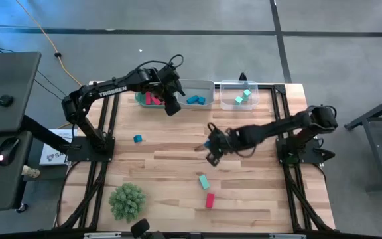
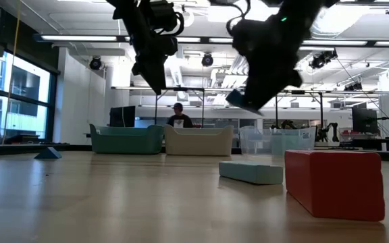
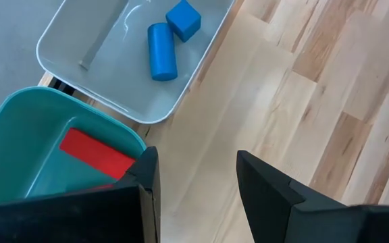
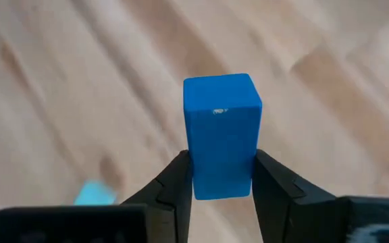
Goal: Sort & place blocks by color
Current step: Put the blue block into the gray bin
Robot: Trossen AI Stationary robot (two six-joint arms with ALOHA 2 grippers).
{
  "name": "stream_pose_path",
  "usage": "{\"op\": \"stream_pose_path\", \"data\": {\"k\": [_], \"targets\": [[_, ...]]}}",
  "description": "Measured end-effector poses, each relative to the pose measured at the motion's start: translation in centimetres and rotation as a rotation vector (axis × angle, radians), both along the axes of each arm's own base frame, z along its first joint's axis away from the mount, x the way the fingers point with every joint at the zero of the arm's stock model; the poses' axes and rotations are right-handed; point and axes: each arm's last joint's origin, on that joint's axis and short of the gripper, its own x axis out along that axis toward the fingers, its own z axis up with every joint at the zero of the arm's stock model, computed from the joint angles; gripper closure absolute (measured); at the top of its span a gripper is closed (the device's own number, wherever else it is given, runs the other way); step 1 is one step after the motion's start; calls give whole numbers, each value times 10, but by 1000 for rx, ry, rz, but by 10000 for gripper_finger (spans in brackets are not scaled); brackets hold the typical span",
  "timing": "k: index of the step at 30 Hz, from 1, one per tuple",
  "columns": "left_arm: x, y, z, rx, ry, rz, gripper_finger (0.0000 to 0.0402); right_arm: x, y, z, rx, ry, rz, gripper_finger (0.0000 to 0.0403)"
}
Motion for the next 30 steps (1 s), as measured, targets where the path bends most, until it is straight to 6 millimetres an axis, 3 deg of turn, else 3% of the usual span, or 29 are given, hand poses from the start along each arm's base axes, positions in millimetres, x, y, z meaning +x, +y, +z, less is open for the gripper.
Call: {"op": "stream_pose_path", "data": {"k": [8,18,26,30], "targets": [[-1,2,0,6,-2,5,284,13,-60,7,-65,-115,-16,307],[-2,3,0,-6,-9,39,284,15,-135,22,-235,-277,-10,307],[-9,13,0,-19,-18,127,284,9,-183,40,-425,-389,-36,303],[-16,21,0,-36,-31,199,284,7,-200,59,-521,-396,5,302]]}}
